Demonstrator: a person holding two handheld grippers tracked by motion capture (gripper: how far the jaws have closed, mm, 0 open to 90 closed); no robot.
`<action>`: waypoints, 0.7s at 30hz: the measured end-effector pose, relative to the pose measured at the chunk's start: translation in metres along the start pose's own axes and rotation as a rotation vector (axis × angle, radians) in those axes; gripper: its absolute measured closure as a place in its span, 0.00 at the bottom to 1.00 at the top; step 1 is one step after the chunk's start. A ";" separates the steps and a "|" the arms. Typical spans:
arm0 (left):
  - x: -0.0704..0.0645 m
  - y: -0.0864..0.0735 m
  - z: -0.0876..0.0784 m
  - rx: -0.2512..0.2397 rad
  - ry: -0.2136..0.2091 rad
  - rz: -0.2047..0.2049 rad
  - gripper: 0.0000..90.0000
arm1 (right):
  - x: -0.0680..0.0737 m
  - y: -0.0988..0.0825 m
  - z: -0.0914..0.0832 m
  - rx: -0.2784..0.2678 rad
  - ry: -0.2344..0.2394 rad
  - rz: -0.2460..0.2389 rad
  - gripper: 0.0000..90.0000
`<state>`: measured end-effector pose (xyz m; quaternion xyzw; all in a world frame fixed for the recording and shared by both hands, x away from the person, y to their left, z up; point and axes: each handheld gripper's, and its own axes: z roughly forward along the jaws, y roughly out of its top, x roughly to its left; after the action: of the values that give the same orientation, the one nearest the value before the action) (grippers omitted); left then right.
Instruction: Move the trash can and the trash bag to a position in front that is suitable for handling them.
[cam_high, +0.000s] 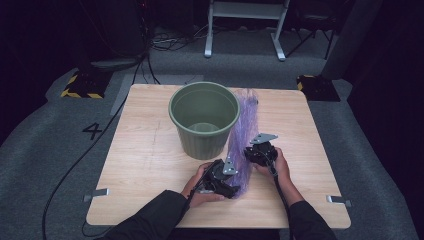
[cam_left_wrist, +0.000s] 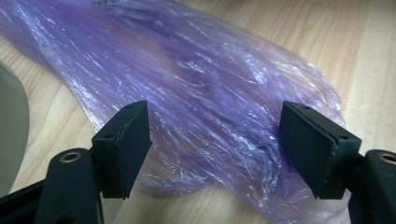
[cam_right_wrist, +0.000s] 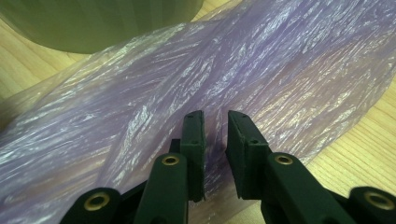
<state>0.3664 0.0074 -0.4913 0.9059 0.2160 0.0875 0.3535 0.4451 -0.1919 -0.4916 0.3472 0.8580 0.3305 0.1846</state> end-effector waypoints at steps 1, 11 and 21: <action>0.002 0.000 0.000 0.004 0.003 0.000 0.28 | -0.001 0.000 0.000 0.000 0.000 0.001 0.85; 0.022 -0.009 -0.008 0.039 0.044 -0.001 0.29 | -0.010 -0.009 -0.012 0.018 0.007 0.029 0.80; 0.039 -0.021 -0.021 0.053 0.129 -0.011 0.30 | -0.012 -0.033 -0.045 0.026 0.077 0.019 0.69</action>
<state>0.3874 0.0511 -0.4895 0.9062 0.2455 0.1381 0.3154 0.4135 -0.2382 -0.4814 0.3446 0.8654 0.3341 0.1438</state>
